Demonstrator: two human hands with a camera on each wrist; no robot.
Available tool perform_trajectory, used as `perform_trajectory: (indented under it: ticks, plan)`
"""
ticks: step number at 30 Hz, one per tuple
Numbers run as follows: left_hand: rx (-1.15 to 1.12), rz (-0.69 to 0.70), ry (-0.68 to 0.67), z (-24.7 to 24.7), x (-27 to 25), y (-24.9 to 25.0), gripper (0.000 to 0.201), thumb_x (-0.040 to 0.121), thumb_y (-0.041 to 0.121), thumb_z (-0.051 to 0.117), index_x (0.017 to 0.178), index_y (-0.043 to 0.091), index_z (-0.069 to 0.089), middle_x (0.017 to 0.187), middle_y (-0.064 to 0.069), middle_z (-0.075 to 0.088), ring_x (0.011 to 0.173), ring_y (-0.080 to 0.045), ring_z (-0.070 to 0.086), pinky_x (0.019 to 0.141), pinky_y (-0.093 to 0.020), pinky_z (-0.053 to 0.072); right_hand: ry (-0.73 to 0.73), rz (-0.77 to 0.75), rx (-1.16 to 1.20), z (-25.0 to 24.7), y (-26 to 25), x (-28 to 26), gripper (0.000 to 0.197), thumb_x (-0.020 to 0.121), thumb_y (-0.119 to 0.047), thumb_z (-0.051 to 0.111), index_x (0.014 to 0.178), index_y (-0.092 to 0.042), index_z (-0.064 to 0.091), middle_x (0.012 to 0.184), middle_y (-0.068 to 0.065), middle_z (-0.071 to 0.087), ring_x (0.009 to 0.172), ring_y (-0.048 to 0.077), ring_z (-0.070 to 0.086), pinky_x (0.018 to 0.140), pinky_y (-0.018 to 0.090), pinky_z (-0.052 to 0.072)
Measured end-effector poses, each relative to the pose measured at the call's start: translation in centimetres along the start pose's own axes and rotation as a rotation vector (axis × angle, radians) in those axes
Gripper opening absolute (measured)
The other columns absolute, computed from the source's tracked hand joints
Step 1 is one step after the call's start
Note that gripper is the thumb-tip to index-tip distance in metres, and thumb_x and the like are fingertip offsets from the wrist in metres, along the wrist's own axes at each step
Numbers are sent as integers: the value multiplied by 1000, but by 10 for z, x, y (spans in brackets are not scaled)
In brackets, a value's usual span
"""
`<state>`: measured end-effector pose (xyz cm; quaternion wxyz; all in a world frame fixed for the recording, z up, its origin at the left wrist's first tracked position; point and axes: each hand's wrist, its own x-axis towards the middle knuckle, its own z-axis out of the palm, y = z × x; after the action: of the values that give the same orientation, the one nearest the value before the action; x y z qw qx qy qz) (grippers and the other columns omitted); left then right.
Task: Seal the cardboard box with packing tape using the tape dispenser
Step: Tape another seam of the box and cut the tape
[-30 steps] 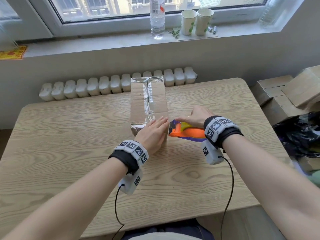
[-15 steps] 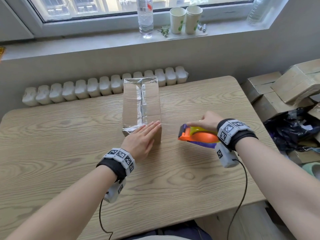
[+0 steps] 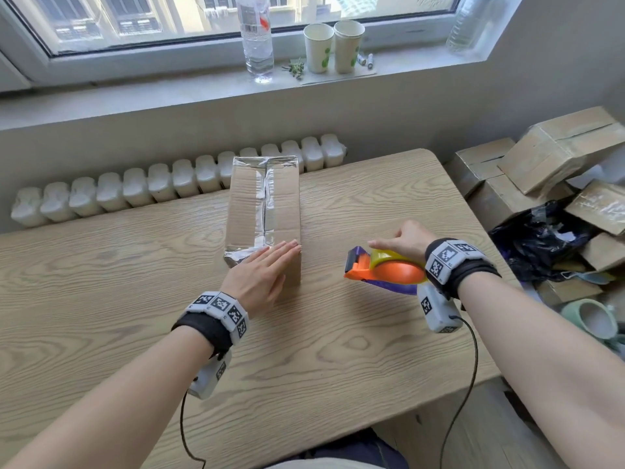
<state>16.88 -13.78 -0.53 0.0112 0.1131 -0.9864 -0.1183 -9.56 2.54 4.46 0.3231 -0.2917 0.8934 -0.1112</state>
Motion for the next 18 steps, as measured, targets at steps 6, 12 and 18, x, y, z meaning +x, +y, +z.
perform_trajectory:
  ticks: [6, 12, 18]
  plan:
    - [171, -54, -34, -2, 7, 21, 55, 81, 29, 34, 129, 8, 52, 128, -11, 59, 117, -26, 58, 103, -43, 41, 37, -39, 89, -9, -5, -14, 59, 61, -69, 70, 48, -17, 44, 54, 3, 52, 56, 22, 51, 57, 32, 35]
    - [114, -6, 1, 4, 9, 31, 51, 79, 16, 38, 126, -1, 49, 144, -16, 42, 132, -25, 43, 110, -43, 26, 64, -81, 162, -14, -8, -23, 57, 62, -64, 73, 42, -20, 43, 47, -4, 48, 51, 18, 48, 53, 29, 33]
    - [-57, -22, 10, -1, 15, 22, 64, 88, 16, 43, 146, 8, 17, 157, -4, 14, 145, -14, 13, 116, -24, 0, 112, -161, 312, -5, -10, -26, 46, 65, -56, 75, 49, -17, 58, 46, -8, 54, 54, 17, 54, 54, 28, 38]
